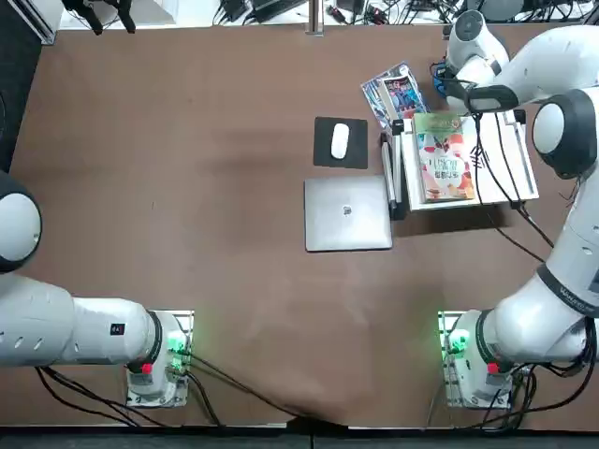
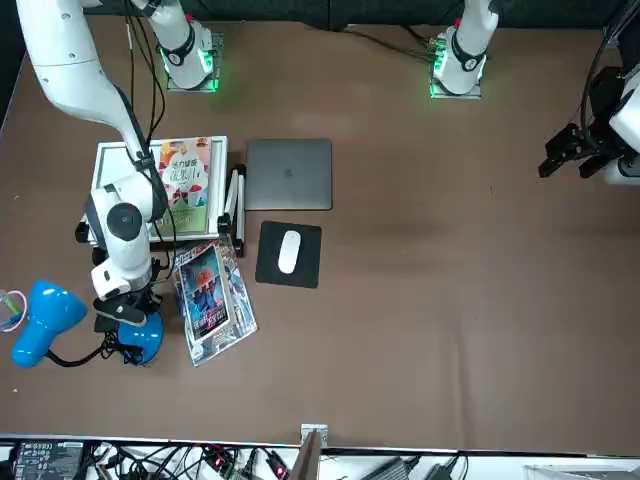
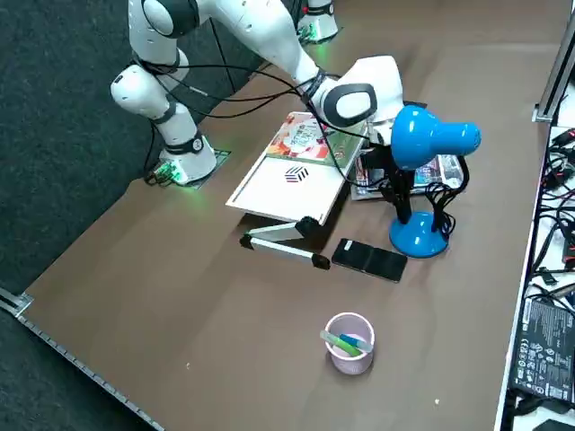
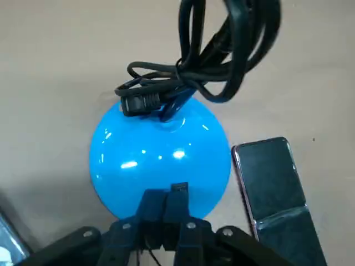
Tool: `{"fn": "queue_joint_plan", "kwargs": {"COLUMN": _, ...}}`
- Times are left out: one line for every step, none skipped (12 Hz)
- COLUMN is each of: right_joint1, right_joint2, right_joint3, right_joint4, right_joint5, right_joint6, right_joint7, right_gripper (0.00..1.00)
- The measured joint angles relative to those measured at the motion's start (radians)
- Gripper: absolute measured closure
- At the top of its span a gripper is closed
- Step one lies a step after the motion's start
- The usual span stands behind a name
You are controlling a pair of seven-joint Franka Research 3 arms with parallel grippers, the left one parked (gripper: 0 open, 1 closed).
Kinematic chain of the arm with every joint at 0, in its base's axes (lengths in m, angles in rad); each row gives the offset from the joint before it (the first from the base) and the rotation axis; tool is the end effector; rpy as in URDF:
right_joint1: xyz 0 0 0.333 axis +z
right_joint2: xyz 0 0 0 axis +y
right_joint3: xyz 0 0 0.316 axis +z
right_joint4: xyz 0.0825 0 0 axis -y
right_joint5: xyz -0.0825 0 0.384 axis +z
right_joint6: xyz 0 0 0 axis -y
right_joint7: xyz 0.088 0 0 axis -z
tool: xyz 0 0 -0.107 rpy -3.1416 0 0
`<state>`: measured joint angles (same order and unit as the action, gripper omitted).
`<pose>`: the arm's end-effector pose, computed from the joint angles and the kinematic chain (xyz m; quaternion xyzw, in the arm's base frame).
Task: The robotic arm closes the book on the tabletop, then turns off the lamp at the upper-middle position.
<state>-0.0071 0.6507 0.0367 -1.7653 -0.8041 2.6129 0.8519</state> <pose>0.6752 0.0335 0.2103 0.9677 -0.0812 0.1782 0.1590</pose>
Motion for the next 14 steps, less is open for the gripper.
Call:
{"fn": "queue_joint_plan", "kwargs": {"right_joint1": 0.0, "right_joint2": 0.001, "right_joint3": 0.0, "right_joint4": -0.001, "right_joint5": 0.0, "right_joint6": 0.007, "right_joint7": 0.0, "right_gripper": 0.99}}
{"fn": "queue_joint_plan", "kwargs": {"right_joint1": -0.001, "right_joint2": 0.002, "right_joint3": 0.0, "right_joint4": -0.002, "right_joint5": 0.0, "right_joint6": 0.011, "right_joint7": 0.0, "right_gripper": 0.99}}
{"fn": "queue_joint_plan", "kwargs": {"right_joint1": -0.003, "right_joint2": 0.004, "right_joint3": 0.0, "right_joint4": -0.002, "right_joint5": 0.0, "right_joint6": 0.014, "right_joint7": 0.0, "right_gripper": 0.99}}
{"fn": "queue_joint_plan", "kwargs": {"right_joint1": -0.003, "right_joint2": 0.004, "right_joint3": 0.0, "right_joint4": -0.002, "right_joint5": 0.0, "right_joint6": 0.018, "right_joint7": 0.0, "right_gripper": 0.99}}
{"fn": "queue_joint_plan", "kwargs": {"right_joint1": -0.004, "right_joint2": 0.004, "right_joint3": 0.0, "right_joint4": -0.002, "right_joint5": 0.0, "right_joint6": 0.022, "right_joint7": 0.0, "right_gripper": 0.99}}
{"fn": "queue_joint_plan", "kwargs": {"right_joint1": -0.005, "right_joint2": 0.004, "right_joint3": 0.0, "right_joint4": -0.003, "right_joint5": 0.0, "right_joint6": 0.025, "right_joint7": 0.0, "right_gripper": 0.99}}
{"fn": "queue_joint_plan", "kwargs": {"right_joint1": -0.007, "right_joint2": 0.004, "right_joint3": 0.0, "right_joint4": -0.003, "right_joint5": 0.0, "right_joint6": 0.027, "right_joint7": 0.0, "right_gripper": 0.99}}
{"fn": "queue_joint_plan", "kwargs": {"right_joint1": -0.008, "right_joint2": 0.004, "right_joint3": 0.0, "right_joint4": -0.003, "right_joint5": 0.0, "right_joint6": 0.031, "right_joint7": 0.0, "right_gripper": 0.99}}
{"fn": "queue_joint_plan", "kwargs": {"right_joint1": -0.009, "right_joint2": 0.004, "right_joint3": 0.0, "right_joint4": -0.004, "right_joint5": 0.0, "right_joint6": 0.035, "right_joint7": 0.0, "right_gripper": 0.99}}
{"fn": "queue_joint_plan", "kwargs": {"right_joint1": -0.01, "right_joint2": 0.004, "right_joint3": 0.0, "right_joint4": -0.005, "right_joint5": 0.0, "right_joint6": 0.039, "right_joint7": 0.0, "right_gripper": 0.99}}
{"fn": "queue_joint_plan", "kwargs": {"right_joint1": -0.013, "right_joint2": 0.003, "right_joint3": 0.0, "right_joint4": -0.011, "right_joint5": 0.0, "right_joint6": 0.053, "right_joint7": 0.0, "right_gripper": 0.99}}
{"fn": "queue_joint_plan", "kwargs": {"right_joint1": -0.016, "right_joint2": 0.001, "right_joint3": 0.0, "right_joint4": -0.016, "right_joint5": 0.0, "right_joint6": 0.062, "right_joint7": 0.0, "right_gripper": 0.99}}
{"fn": "queue_joint_plan", "kwargs": {"right_joint1": -0.02, "right_joint2": -0.002, "right_joint3": 0.0, "right_joint4": -0.024, "right_joint5": 0.0, "right_joint6": 0.077, "right_joint7": 0.0, "right_gripper": 0.99}}
{"fn": "queue_joint_plan", "kwargs": {"right_joint1": -0.025, "right_joint2": -0.006, "right_joint3": 0.0, "right_joint4": -0.036, "right_joint5": 0.0, "right_joint6": 0.095, "right_joint7": 0.0, "right_gripper": 0.99}}
